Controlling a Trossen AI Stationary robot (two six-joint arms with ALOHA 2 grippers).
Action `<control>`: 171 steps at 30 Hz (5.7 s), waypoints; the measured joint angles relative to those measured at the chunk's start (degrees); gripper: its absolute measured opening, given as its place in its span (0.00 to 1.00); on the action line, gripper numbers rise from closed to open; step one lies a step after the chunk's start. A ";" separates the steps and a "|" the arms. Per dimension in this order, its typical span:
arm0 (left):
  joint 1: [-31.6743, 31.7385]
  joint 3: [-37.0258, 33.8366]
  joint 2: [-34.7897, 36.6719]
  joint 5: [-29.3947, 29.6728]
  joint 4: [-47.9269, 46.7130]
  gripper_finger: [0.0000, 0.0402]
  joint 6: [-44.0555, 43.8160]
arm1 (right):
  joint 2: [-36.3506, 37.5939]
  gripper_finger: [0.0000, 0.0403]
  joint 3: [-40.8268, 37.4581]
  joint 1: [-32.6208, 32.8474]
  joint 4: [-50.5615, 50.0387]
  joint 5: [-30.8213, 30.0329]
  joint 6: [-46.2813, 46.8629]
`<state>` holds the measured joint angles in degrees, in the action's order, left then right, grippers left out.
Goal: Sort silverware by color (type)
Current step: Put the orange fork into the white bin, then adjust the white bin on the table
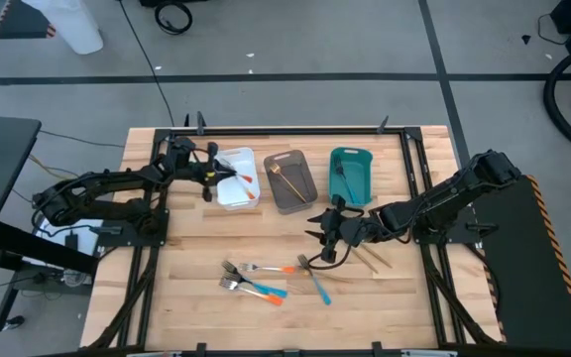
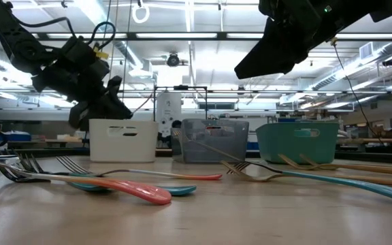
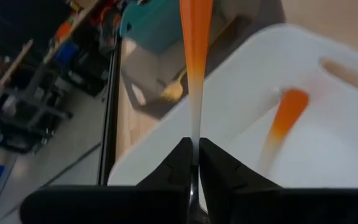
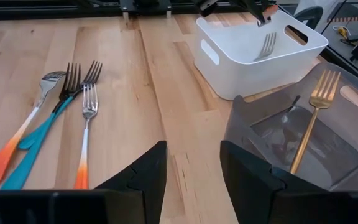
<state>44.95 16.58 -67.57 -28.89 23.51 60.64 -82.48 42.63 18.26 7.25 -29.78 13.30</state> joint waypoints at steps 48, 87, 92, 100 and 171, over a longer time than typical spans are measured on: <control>-13.77 -0.04 0.13 28.68 1.50 0.10 -19.43 | 0.00 0.40 0.00 0.00 -0.02 0.15 0.01; -35.95 14.97 3.08 45.10 -27.83 0.18 -61.23 | 0.00 0.40 0.00 0.02 0.02 1.38 0.99; -36.47 14.91 -1.32 43.35 -30.04 0.31 -62.92 | 0.00 0.40 0.00 0.02 0.00 1.42 1.27; -38.50 14.93 -5.26 40.36 -30.67 0.38 -59.93 | 0.00 0.40 0.00 0.02 -0.04 1.42 1.22; -50.45 28.98 -13.22 48.16 -65.95 0.36 -50.39 | 0.00 0.40 0.00 0.09 0.00 2.86 1.53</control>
<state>-5.50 45.55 -80.79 19.27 -42.43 10.25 -82.48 42.63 18.35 7.24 -26.92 14.83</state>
